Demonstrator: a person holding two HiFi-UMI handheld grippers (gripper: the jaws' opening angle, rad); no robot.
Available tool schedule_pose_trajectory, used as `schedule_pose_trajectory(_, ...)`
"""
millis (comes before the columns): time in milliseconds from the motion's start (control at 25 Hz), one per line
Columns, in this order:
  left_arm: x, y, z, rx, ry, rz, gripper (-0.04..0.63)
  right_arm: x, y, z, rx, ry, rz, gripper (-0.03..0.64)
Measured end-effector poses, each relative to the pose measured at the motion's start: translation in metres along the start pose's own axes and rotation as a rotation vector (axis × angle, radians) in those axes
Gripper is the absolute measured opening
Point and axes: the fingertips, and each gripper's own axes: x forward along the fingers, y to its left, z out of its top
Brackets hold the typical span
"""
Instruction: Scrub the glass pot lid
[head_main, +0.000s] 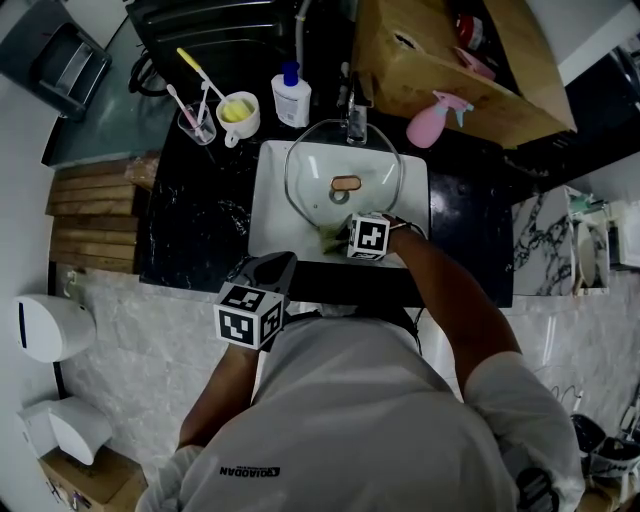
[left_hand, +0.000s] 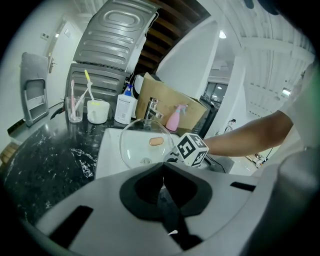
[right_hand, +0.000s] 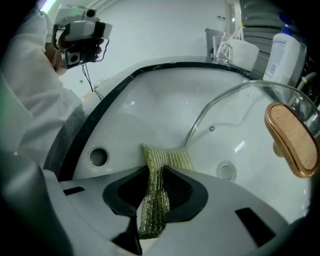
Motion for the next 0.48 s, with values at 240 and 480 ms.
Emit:
schedule_pose_trajectory(240,-0.003,-0.003,-0.002,0.002,0.004,-0.006,0.015,-0.002,0.007,0.006,0.048,-0.037,0.05,0.107)
schedule_pose_trajectory(480,-0.006,-0.007,-0.001,0.017,0.001,-0.026,0.015,-0.011,0.005,0.009,0.068,-0.059,0.011,0.103)
